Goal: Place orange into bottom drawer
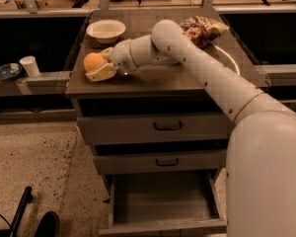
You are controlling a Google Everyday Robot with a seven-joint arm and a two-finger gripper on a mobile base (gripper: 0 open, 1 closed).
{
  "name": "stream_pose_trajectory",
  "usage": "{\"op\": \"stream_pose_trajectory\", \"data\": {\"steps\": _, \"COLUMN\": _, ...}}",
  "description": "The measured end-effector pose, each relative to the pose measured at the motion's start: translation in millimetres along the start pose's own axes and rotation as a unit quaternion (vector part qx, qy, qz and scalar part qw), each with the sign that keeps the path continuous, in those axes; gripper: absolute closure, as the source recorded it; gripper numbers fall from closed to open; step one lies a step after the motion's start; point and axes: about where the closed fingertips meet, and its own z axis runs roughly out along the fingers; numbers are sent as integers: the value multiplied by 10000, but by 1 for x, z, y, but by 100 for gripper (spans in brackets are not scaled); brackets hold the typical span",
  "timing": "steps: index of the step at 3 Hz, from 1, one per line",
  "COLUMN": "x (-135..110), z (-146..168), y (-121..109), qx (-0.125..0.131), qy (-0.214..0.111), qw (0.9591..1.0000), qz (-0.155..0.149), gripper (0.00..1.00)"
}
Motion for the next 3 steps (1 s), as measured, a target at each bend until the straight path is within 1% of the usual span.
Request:
{"op": "stream_pose_trajectory", "data": {"steps": 1, "x": -25, "z": 5, "y": 13, "qx": -312, "qy": 236, "qw": 9976, "qz": -575, "gripper": 100}}
{"op": "stream_pose_trajectory", "data": {"steps": 2, "x": -62, "z": -38, "y": 79, "qx": -720, "qy": 429, "qw": 9900, "qz": -1131, "gripper": 100}}
{"op": "stream_pose_trajectory", "data": {"steps": 3, "x": -100, "z": -74, "y": 129, "qx": -432, "qy": 117, "qw": 9886, "qz": -1437, "gripper": 100}}
